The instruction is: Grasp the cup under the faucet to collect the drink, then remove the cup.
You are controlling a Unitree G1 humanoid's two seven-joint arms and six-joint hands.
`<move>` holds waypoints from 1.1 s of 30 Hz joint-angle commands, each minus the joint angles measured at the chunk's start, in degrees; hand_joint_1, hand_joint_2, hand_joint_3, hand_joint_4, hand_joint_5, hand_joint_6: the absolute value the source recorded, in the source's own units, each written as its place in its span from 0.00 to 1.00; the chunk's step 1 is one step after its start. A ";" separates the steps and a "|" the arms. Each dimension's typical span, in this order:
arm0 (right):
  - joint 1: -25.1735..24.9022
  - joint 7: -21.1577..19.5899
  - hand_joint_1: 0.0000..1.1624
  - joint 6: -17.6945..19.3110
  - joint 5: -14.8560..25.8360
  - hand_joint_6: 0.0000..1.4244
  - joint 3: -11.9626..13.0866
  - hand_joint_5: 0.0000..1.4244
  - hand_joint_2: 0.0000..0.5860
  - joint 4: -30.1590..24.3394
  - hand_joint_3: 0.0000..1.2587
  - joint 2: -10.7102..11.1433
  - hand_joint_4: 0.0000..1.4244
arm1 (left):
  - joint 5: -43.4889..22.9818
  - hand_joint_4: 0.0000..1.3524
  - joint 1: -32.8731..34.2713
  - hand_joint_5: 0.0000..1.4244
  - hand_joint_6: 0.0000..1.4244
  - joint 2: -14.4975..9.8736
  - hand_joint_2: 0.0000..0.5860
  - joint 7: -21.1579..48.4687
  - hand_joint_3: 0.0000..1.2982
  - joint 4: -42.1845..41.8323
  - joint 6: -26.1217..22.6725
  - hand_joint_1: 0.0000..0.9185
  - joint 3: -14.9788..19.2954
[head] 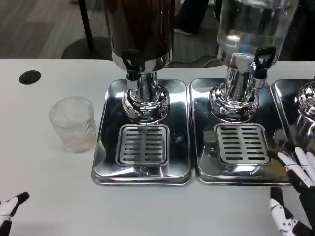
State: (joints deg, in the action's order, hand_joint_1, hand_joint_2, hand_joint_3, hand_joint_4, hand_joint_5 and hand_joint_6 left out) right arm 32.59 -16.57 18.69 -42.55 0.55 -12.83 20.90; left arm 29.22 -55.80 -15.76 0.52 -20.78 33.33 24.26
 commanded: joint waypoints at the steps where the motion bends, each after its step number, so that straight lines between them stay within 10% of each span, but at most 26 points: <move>1: 0.28 -0.31 0.29 -0.04 0.67 0.00 0.63 0.00 0.92 -0.08 0.13 0.07 0.01 | -0.66 0.00 -0.19 0.00 0.00 -0.11 0.16 0.11 0.06 -0.72 -0.38 0.00 0.47; 33: 0.83 -0.52 0.31 -0.02 1.35 0.00 1.25 0.00 0.92 -0.91 0.12 -0.28 0.01 | 1.29 0.00 13.11 0.00 0.00 -9.42 0.16 2.02 0.06 4.86 -6.44 0.00 -0.43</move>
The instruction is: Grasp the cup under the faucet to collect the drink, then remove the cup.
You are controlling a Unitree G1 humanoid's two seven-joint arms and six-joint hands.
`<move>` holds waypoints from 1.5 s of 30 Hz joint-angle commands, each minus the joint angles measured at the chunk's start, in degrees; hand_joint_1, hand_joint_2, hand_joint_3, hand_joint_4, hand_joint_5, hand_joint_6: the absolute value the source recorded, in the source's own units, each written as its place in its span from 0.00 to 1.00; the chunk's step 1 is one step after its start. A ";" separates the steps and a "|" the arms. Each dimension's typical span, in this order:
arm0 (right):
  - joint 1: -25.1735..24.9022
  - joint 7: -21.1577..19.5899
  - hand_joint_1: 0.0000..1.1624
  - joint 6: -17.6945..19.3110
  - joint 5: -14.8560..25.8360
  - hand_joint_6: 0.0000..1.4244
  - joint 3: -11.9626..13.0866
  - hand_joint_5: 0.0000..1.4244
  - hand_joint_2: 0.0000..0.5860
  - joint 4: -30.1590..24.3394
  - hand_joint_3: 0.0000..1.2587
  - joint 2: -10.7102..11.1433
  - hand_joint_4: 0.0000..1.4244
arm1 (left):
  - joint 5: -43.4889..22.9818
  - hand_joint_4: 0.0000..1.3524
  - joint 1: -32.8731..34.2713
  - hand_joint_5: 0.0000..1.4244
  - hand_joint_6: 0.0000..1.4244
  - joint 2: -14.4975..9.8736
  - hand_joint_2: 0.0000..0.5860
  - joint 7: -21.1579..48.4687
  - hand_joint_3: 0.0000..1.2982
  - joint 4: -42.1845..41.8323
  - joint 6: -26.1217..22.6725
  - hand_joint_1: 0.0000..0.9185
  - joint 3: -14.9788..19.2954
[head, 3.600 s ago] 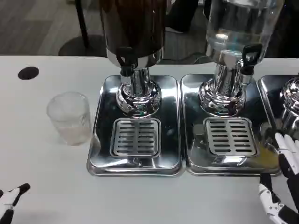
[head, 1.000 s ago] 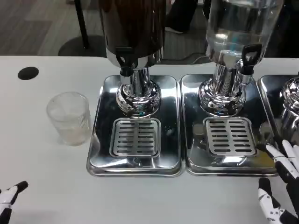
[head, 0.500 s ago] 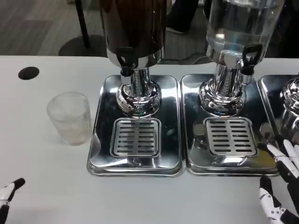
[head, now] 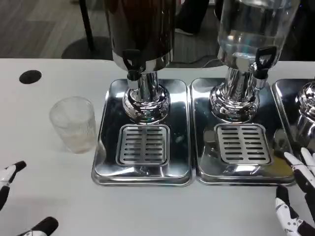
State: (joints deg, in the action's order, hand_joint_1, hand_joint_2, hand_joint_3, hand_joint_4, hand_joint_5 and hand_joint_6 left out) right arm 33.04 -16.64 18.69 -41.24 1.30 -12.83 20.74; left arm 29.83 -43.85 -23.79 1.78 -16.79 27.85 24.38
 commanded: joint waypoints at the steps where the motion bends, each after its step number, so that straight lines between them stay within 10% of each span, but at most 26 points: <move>1: 0.46 -0.43 0.31 0.01 0.04 0.00 0.55 0.00 0.92 -1.06 0.12 -0.13 0.01 | 0.81 0.00 1.59 0.00 0.00 -1.69 0.16 0.79 0.06 1.08 -1.12 0.00 -0.70; 26: 0.72 0.08 0.31 -0.91 0.01 0.00 0.75 0.00 0.92 -2.23 0.12 -0.31 0.01 | -4.68 0.00 11.05 0.00 0.00 -2.02 0.15 -1.76 0.00 11.58 -0.03 0.00 -4.80; 45: 0.13 0.30 0.32 -1.29 0.47 0.00 0.73 0.00 0.94 -2.16 0.13 -0.44 0.01 | -22.79 0.00 17.78 0.00 0.00 -1.17 0.13 2.27 0.00 25.21 4.19 0.12 -5.90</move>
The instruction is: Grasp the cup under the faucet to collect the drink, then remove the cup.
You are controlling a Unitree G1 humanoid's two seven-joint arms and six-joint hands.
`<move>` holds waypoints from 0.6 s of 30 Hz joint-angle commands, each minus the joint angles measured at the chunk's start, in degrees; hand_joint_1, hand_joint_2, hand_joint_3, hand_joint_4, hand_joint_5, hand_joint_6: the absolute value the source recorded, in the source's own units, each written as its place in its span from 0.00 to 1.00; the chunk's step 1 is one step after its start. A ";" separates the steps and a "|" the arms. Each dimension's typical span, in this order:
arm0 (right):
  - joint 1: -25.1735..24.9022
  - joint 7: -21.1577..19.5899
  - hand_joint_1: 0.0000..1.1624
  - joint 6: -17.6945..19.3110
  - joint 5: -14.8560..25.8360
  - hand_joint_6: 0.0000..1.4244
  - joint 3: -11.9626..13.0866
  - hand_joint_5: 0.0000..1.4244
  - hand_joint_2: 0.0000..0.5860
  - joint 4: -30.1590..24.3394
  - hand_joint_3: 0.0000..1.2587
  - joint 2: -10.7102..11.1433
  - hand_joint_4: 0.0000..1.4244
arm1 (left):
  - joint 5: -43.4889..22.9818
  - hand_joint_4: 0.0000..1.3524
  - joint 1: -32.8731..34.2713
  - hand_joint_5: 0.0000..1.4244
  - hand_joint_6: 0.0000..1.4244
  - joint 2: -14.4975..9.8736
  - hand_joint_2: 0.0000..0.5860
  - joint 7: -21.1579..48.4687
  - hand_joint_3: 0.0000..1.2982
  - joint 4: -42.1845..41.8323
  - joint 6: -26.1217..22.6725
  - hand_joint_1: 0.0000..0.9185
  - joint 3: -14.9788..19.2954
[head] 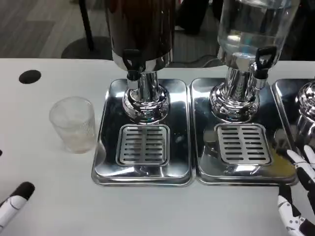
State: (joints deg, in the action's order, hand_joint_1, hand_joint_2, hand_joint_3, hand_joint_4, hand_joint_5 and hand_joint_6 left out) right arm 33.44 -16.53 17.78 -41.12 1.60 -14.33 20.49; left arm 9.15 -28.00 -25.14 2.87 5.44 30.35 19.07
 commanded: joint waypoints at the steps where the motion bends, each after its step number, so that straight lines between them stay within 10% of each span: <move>1: -0.30 0.21 0.32 -0.39 0.35 0.00 0.43 0.00 0.94 -0.67 0.12 -0.19 0.01 | -2.79 0.00 2.61 0.00 0.00 0.26 0.12 1.48 0.00 3.90 2.06 0.12 -0.69; 18: -0.18 0.07 0.32 -0.43 0.98 0.00 0.88 0.00 0.94 -0.52 0.13 -0.42 0.01 | -12.30 0.00 11.23 0.00 0.00 1.36 0.16 6.98 0.00 14.62 6.14 0.25 -1.07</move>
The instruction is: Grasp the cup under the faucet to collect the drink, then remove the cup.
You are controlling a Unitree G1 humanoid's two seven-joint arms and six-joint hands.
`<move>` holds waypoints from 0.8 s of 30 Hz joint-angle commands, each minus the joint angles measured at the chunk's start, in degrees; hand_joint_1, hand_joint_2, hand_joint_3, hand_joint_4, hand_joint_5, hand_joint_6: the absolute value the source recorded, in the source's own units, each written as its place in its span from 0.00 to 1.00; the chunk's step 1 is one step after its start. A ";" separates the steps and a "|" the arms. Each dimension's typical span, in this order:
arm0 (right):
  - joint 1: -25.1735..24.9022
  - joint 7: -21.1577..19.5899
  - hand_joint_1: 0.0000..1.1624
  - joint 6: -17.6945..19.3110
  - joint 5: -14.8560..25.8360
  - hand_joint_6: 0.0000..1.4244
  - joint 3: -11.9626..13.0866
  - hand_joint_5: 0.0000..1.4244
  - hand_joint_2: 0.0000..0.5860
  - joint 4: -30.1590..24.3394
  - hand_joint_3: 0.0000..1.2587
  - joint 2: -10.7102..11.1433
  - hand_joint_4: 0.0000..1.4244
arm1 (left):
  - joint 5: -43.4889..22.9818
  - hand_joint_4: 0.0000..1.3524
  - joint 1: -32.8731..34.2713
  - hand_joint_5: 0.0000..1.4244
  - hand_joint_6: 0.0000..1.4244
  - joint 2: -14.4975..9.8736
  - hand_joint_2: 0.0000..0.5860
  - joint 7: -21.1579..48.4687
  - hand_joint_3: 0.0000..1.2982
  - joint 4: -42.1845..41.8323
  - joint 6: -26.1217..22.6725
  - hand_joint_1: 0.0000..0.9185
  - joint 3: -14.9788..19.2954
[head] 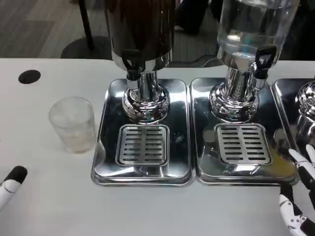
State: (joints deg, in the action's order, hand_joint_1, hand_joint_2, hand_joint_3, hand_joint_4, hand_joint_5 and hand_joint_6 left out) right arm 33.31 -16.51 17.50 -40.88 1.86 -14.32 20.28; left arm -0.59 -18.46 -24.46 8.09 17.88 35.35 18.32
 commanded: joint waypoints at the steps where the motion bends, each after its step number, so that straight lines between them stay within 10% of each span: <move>1: -0.05 0.04 0.32 -0.15 0.81 0.00 0.65 0.00 0.94 -0.51 0.13 -0.22 0.01 | -3.05 0.00 2.08 0.00 0.00 0.78 0.16 2.11 0.00 2.68 1.26 0.27 -0.29; 24: 0.70 -0.49 0.32 0.36 2.17 0.00 1.27 0.00 0.94 -0.46 0.13 -1.21 0.01 | 0.00 0.00 10.83 0.00 0.01 2.15 0.16 -3.10 0.00 10.30 -1.37 0.30 -0.49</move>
State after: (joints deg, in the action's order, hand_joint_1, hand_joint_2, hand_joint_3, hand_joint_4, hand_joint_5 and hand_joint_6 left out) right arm 33.78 -16.55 17.51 -39.20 2.50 -14.30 19.23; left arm -1.60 -9.10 -22.34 6.25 26.69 34.72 18.25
